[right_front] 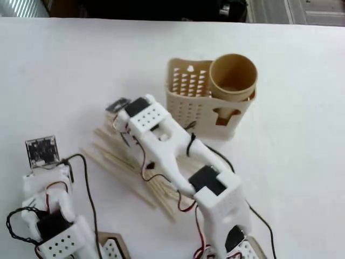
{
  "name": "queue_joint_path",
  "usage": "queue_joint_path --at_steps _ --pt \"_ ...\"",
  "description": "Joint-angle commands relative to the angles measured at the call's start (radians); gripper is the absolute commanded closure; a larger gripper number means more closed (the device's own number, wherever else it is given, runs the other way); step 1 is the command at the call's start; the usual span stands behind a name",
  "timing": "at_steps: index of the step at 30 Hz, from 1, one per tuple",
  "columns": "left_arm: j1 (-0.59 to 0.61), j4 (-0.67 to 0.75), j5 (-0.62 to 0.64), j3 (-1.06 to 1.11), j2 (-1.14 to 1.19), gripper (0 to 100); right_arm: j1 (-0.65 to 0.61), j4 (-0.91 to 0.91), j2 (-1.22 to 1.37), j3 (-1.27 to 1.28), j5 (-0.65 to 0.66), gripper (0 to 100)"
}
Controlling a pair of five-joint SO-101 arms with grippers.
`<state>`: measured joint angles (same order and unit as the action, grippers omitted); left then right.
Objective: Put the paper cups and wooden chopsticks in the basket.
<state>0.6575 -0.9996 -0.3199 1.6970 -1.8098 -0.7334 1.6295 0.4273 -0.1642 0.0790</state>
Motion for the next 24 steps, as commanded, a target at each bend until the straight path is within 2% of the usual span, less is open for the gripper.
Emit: queue_joint_path --at_steps 1,6,15,19,24 --pt "0.012 0.015 -0.006 -0.005 -0.015 80 0.012 0.008 -0.088 -0.04 -0.091 75.5" --pt "0.012 0.015 -0.006 -0.005 -0.015 80 -0.005 0.005 -0.128 -0.04 -0.209 75.5" --pt "0.012 0.015 -0.006 -0.005 -0.015 80 -0.004 0.087 -0.344 -0.029 -0.055 75.5" --pt "0.012 0.015 -0.006 -0.005 -0.015 80 -0.01 0.085 -0.453 0.006 0.005 75.5" --pt "0.012 0.015 -0.006 -0.005 -0.015 80 -0.031 0.015 -0.441 0.072 0.063 75.5"
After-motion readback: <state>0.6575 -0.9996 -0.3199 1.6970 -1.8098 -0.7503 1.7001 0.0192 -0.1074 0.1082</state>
